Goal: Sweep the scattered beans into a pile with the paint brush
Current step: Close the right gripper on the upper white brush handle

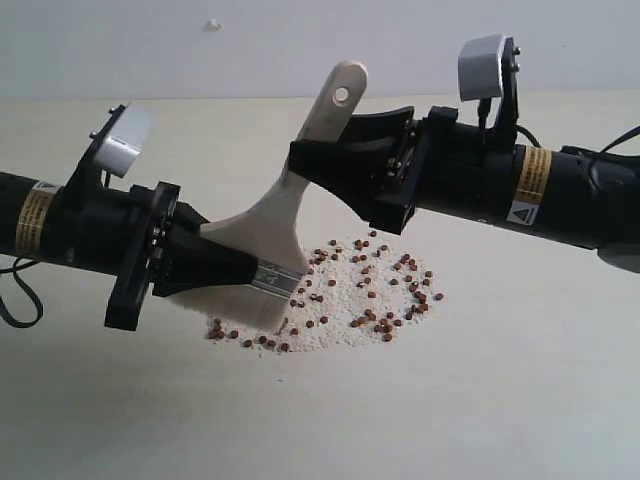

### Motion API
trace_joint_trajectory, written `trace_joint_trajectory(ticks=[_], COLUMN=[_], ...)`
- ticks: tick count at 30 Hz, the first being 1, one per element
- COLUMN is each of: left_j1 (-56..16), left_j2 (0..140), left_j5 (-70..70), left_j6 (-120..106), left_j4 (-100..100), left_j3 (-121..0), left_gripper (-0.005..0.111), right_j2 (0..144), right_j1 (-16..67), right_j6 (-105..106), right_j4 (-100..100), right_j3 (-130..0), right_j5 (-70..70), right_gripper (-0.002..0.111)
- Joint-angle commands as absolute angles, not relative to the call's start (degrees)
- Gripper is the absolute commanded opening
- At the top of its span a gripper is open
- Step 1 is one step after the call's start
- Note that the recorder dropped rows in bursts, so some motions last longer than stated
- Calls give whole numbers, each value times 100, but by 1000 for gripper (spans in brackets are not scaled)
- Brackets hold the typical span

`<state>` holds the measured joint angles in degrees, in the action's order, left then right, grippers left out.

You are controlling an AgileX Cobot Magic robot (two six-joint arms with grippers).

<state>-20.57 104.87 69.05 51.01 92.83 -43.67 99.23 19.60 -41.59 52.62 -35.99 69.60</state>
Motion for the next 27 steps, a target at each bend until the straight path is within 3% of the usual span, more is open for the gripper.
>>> trace_joint_trajectory(ticks=[1,19,22,27], left_j1=[-2079,-2079,-2079,-2079], left_j2=[10437,10437,10437,10437], left_j5=[6996,6996,6996,6996], left_j6=[4995,4969,4969,4969], left_j4=[9235,9201,9097,9058], left_j3=[-4394,-4394,-4394,-4394], left_gripper=[0,0,0,0], right_j2=[9930,9930,9930,9930], right_j1=[1933,1933,1933,1933], right_j6=[-4564,-4682,-4819,-4807], right_j4=[5309,5223,5267,5400], right_j3=[-3851,-3996,-3996,-3996], right_j5=[6996,6996,6996,6996], right_gripper=[59,59,45,9])
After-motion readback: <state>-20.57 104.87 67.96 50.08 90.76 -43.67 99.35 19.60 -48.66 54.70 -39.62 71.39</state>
